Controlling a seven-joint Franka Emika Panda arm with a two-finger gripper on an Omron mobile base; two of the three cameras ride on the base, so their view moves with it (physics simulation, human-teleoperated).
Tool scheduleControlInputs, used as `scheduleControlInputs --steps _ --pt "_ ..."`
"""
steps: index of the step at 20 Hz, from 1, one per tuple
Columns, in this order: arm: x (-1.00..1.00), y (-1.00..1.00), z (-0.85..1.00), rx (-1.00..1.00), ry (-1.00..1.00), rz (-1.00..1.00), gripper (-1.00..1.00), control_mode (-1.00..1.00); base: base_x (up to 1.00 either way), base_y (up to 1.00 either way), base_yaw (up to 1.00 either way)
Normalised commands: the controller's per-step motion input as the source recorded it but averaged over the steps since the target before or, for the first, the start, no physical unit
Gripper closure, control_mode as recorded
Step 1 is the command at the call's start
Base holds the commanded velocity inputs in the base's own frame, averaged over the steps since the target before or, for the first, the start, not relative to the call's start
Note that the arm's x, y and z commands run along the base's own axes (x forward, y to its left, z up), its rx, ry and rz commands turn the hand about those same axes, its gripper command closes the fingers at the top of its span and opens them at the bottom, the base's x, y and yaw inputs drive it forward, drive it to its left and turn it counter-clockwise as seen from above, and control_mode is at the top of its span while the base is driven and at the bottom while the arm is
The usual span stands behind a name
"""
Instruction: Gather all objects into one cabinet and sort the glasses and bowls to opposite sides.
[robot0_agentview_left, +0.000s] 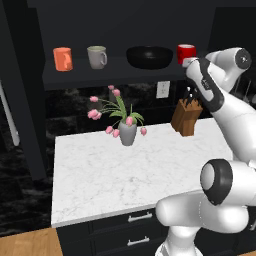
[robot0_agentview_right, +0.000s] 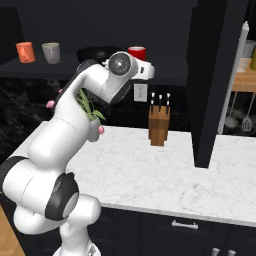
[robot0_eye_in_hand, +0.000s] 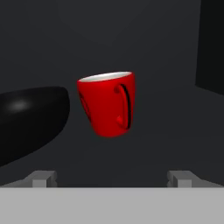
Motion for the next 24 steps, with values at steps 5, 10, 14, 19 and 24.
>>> scheduleControlInputs --steps 5,10,14,19,24 --pt "0.22 -0.08 0.0 0.0 0.0 0.0 -1.0 -1.0 0.0 0.0 0.0" --pt "0.23 -0.06 0.0 0.0 0.0 0.0 -1.0 -1.0 0.0 0.0 0.0" --pt "0.29 -0.02 0.0 0.0 0.0 0.01 -1.0 -1.0 0.0 0.0 0.0" --pt "0.28 -0.04 0.0 0.0 0.0 0.06 -1.0 -1.0 0.0 0.0 0.0" --pt "0.07 -0.02 0.0 0.0 -0.1 0.07 -1.0 -1.0 0.0 0.0 0.0"
